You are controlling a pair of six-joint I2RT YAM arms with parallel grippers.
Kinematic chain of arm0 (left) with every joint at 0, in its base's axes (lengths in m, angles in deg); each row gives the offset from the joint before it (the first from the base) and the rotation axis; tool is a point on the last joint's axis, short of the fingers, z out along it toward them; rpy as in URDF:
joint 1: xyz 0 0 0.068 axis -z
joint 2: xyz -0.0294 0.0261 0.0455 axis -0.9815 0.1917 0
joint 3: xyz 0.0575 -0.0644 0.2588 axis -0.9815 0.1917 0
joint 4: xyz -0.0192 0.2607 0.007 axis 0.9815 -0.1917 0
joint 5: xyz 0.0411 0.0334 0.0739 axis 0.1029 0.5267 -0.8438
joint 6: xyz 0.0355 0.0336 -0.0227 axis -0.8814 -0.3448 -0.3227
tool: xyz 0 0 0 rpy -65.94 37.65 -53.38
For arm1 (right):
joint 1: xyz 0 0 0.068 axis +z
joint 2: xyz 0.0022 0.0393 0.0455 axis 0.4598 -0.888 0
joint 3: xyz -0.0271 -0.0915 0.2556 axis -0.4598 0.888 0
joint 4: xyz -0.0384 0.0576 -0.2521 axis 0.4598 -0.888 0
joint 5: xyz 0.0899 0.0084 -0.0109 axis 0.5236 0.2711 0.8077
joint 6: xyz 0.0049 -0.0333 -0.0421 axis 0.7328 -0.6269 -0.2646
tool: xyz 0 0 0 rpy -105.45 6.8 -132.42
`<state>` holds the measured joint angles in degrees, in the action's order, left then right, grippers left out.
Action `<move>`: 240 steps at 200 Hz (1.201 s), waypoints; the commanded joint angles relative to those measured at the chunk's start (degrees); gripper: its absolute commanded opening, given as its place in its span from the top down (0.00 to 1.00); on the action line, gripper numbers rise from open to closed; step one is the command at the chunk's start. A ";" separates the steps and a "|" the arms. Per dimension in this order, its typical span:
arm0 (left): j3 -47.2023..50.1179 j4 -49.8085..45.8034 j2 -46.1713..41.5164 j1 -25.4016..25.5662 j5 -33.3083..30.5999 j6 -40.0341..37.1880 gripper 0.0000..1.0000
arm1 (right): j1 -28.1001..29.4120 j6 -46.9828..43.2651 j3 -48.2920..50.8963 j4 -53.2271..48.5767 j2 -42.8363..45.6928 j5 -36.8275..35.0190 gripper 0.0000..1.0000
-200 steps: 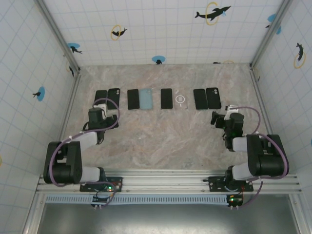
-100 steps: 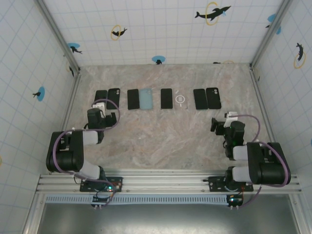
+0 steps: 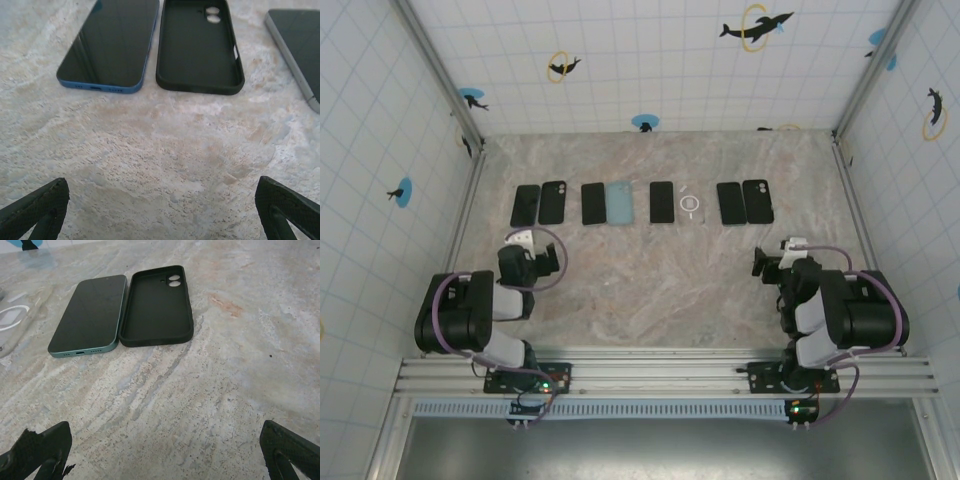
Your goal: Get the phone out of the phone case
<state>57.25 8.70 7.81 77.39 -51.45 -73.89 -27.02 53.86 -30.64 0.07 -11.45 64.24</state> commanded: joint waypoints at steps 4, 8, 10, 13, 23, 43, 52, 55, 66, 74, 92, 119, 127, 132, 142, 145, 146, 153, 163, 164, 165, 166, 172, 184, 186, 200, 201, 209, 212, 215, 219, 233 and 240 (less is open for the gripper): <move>7.33 14.84 -1.01 -0.40 -1.33 0.05 0.02 | -0.20 -0.66 1.40 4.35 -0.19 0.94 0.01; 9.05 19.56 0.51 -0.48 -1.43 0.11 0.02 | -0.08 -0.94 1.50 4.45 -0.13 1.09 0.01; 9.87 23.48 1.32 -0.42 -1.28 0.35 0.02 | 0.02 -1.13 1.61 4.59 -0.11 1.11 0.01; 10.40 26.32 1.98 -0.62 -0.90 0.60 0.02 | 0.15 -1.27 1.74 4.95 -0.15 1.14 0.01; 8.92 18.61 -0.08 -0.68 -0.93 0.36 0.02 | 0.25 -1.39 1.99 5.41 -0.16 1.20 0.01; 9.24 21.01 0.65 -0.72 -1.50 0.84 0.02 | 0.26 -2.01 2.44 6.33 -0.08 3.01 0.01; 8.97 19.14 0.23 -0.70 -1.61 0.40 0.03 | 0.36 -2.14 3.00 7.23 0.01 2.92 0.01; 9.14 20.02 0.47 -0.80 -1.63 0.44 0.02 | 0.37 -2.18 3.08 7.52 0.01 2.82 0.01; 8.90 19.44 0.23 -0.73 -1.63 0.41 0.02 | 0.42 -2.19 3.47 8.15 0.08 2.65 0.01; 9.08 19.70 0.35 -0.72 -1.67 0.32 0.02 | 0.43 -2.18 3.49 8.18 0.03 2.80 0.01; 9.08 19.64 0.29 -0.73 -1.68 0.33 0.02 | 0.33 -2.18 3.53 8.18 0.01 3.23 0.01; 9.06 19.47 0.24 -0.75 -1.67 0.34 0.02 | 0.58 -2.38 3.98 9.14 0.01 2.59 0.01; 9.02 19.52 0.24 -0.74 -1.68 0.34 0.02 | 0.69 -2.45 3.70 8.59 0.01 2.32 0.01; 9.16 19.54 0.25 -0.72 -1.67 0.35 0.02 | 0.82 -2.43 3.49 8.01 0.14 2.06 0.01; 9.08 19.53 0.23 -0.76 -1.67 0.46 0.02 | 1.25 -2.38 3.55 8.05 0.18 0.15 0.01; 9.00 19.52 0.17 -0.73 -1.67 0.39 0.02 | 1.44 -2.34 3.46 7.92 0.11 -0.62 0.01; 9.04 19.52 0.21 -0.77 -1.67 0.44 0.02 | 1.51 -2.31 3.41 7.87 0.06 -0.76 0.01; 9.06 19.54 0.23 -0.73 -1.67 0.41 0.02 | 1.66 -2.20 2.61 6.39 -0.01 -1.55 0.01; 9.01 19.51 0.19 -0.72 -1.67 0.41 0.02 | 1.46 -1.50 1.02 3.12 0.09 -2.65 0.01; 9.04 19.51 0.22 -0.72 -1.67 0.41 0.02 | 1.43 -1.36 1.01 2.97 0.10 -2.88 0.01; 9.02 19.52 0.23 -0.72 -1.67 0.40 0.02 | 1.41 -1.25 1.00 2.89 0.10 -3.08 0.01; 9.01 19.52 0.24 -0.72 -1.63 0.40 0.02 | 1.40 -1.14 0.96 2.90 0.10 -3.22 0.01; 9.03 19.52 0.17 -0.73 -1.67 0.45 0.02 | 1.40 -0.70 0.96 3.24 -0.16 -4.58 0.01; 9.04 19.44 0.20 -0.72 -1.67 0.44 0.02 | 1.32 -0.16 0.66 2.55 -0.09 -5.55 0.01; 9.03 19.48 0.26 -0.72 -1.67 0.45 0.02 | 1.38 -0.21 0.65 2.44 -0.06 -5.63 0.01; 9.00 19.43 0.26 -0.59 -1.67 0.46 0.02 | 1.89 -0.64 0.71 2.84 -0.03 -6.31 0.01; 9.04 19.43 0.25 -0.66 -1.67 0.43 0.02 | 1.95 -0.66 0.72 2.74 -0.01 -6.56 0.01; 9.04 19.43 0.29 -0.71 -1.68 0.42 0.02 | 2.30 -0.77 0.74 2.70 0.02 -7.18 0.01; 9.08 19.37 0.25 -0.72 -1.67 0.41 0.02 | 2.17 -0.70 0.74 2.76 -0.05 -7.04 0.01; 9.04 19.42 0.28 -0.77 -1.67 0.40 0.02 | 2.14 -0.67 0.73 2.80 -0.07 -7.00 0.01; 9.06 19.43 0.30 -0.70 -1.67 0.42 0.02 | 2.18 -0.69 0.68 2.73 -0.06 -6.97 0.01; 9.00 19.41 0.29 -0.77 -1.67 0.48 0.02 | 2.06 -0.61 0.65 2.54 -0.07 -6.80 0.01; 8.90 19.42 0.30 -0.72 -1.67 0.49 0.02 | 1.81 -0.44 0.56 2.41 -0.16 -6.37 0.01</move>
<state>66.17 26.47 8.34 77.01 -52.70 -73.72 -25.16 53.09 -30.64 2.54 -11.45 59.00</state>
